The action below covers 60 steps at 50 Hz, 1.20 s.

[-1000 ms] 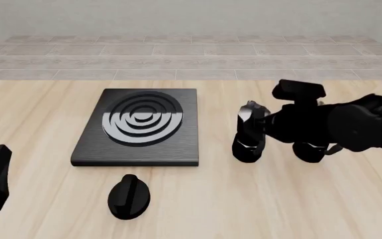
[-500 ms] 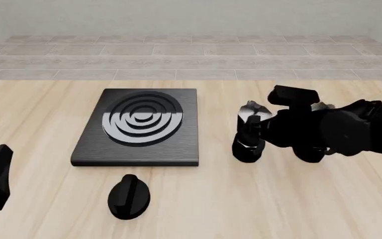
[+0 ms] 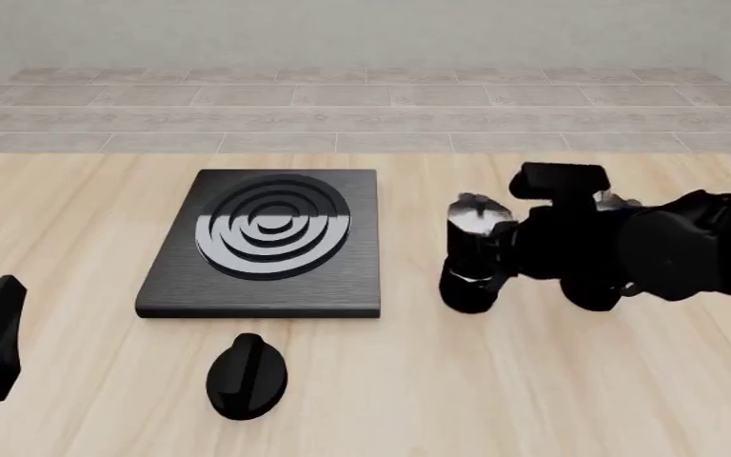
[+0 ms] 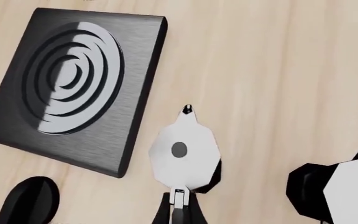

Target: Put both moka pots on the stove.

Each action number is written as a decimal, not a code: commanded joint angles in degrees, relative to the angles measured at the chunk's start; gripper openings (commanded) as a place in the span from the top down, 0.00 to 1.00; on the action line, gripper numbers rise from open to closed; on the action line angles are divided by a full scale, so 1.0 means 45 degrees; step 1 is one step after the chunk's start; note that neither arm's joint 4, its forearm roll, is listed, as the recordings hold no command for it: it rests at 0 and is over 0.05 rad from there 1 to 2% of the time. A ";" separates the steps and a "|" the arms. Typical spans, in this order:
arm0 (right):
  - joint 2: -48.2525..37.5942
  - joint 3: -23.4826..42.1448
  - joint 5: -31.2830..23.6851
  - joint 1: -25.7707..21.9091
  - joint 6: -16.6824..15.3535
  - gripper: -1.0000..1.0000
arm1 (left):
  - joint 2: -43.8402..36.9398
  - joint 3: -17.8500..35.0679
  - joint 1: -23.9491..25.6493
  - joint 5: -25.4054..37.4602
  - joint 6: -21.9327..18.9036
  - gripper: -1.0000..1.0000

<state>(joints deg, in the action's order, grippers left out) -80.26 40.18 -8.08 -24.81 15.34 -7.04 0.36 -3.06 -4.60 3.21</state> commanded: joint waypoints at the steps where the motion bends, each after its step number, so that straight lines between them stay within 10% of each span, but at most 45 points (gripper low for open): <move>1: 0.0551 0.0271 0.0182 0.0127 -0.1096 1.00 | 0.0042 -0.0034 0.0002 0.0011 -0.0001 0.00; 38: 0.3601 0.0052 0.2244 -0.1411 -0.3362 1.00 | 0.0236 -0.0041 -0.0009 0.0151 -0.0109 0.00; 60: 0.1445 0.2025 0.4143 -0.2761 -0.3725 1.00 | 0.0389 -0.0029 -0.0046 0.0278 -0.0052 0.00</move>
<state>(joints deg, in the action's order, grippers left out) -70.51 43.67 6.59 -34.71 -0.93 -5.62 0.32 -3.23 -3.53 2.88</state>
